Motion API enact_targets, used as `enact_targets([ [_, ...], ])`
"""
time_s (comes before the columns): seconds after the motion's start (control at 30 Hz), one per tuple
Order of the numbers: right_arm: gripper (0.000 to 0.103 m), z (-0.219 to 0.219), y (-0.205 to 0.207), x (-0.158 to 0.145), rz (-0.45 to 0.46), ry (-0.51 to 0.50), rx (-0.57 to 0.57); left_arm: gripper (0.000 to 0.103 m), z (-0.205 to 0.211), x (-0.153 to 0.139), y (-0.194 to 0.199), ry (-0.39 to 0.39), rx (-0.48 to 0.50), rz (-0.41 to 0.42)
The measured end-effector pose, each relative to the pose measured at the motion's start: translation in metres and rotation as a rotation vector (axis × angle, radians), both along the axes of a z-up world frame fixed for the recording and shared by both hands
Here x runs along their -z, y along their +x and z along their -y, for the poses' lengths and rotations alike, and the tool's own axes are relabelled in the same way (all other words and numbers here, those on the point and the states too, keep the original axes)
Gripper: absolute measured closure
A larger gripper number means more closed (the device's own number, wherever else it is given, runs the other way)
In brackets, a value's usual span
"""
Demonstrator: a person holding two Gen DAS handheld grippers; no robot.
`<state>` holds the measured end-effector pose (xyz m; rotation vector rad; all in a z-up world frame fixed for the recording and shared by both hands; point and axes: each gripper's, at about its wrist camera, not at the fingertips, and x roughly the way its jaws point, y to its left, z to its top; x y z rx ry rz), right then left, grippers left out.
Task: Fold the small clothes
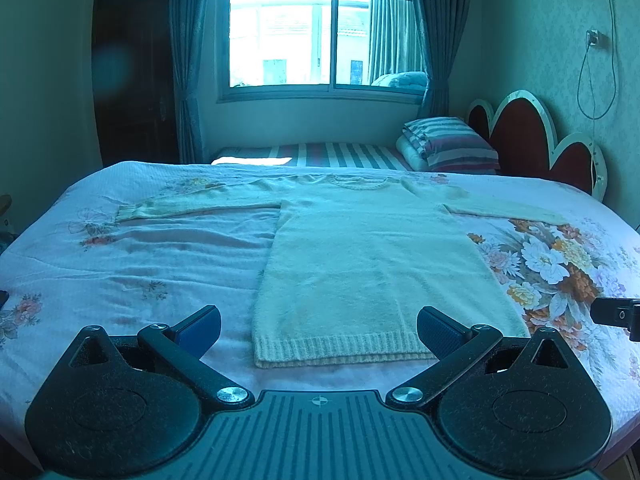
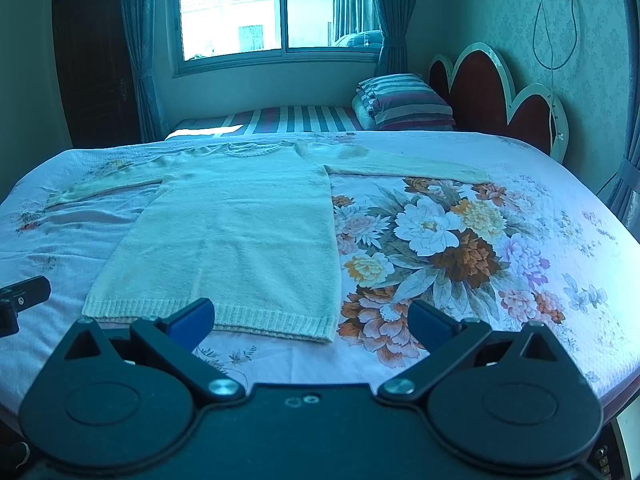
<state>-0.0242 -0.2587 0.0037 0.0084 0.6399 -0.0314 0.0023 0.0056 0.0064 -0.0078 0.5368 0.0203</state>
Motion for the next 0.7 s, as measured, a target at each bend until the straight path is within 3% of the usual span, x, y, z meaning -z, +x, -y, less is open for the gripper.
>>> enact_targets([
  [0.7, 0.0, -0.001, -0.0002, -0.0022, 0.002, -0.001, -0.001, 0.0, 0.0021, -0.0005, -0.0016, 0.001, 0.002, 0.004],
])
